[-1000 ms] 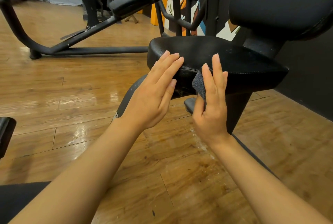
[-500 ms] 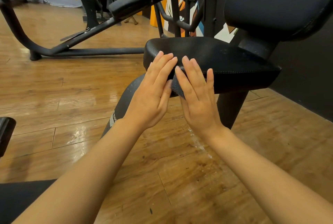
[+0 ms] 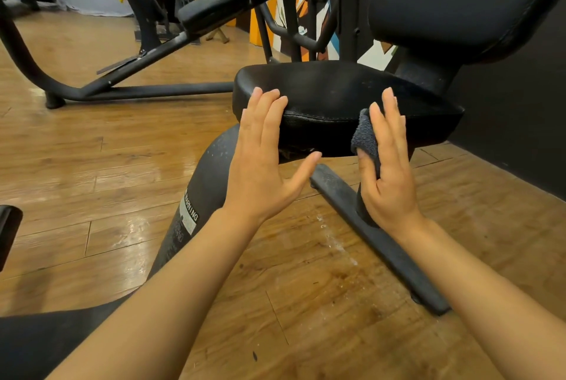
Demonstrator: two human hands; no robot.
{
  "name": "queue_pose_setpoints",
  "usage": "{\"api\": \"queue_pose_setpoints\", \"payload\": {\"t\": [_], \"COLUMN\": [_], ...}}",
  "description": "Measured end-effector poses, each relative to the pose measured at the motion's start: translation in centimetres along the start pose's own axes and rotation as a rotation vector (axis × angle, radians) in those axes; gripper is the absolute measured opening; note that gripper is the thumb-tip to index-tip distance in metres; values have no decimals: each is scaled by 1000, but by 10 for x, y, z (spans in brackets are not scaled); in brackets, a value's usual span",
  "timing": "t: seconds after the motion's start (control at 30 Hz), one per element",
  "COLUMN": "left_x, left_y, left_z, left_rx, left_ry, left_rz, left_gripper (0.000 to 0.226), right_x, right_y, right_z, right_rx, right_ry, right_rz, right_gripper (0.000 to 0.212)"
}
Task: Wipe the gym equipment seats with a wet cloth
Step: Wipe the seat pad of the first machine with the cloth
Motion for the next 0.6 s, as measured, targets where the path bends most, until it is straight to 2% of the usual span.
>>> {"api": "queue_pose_setpoints", "payload": {"t": [0.33,0.6], "left_x": [0,0], "left_y": [-2,0], "left_z": [-2,-7], "left_rx": [-97,-80], "left_ry": [-4,-38], "left_rz": [-9,-30], "left_gripper": [68,58], "right_x": [21,15], "right_y": [-17,-7], "right_z": [11,11], "right_rx": [-66,-80], "right_ry": [-67,-32], "right_rz": [-274,-294], "right_gripper": [53,50]}}
Point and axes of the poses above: each hand's wrist, its own x-axis towards the middle knuckle, its own z-axis out of the palm, y = z × x, the point moved 3 cm from there along x, towards the middle knuckle, and after that the axes turned 4 degrees about -z, right-handed, at the moved point
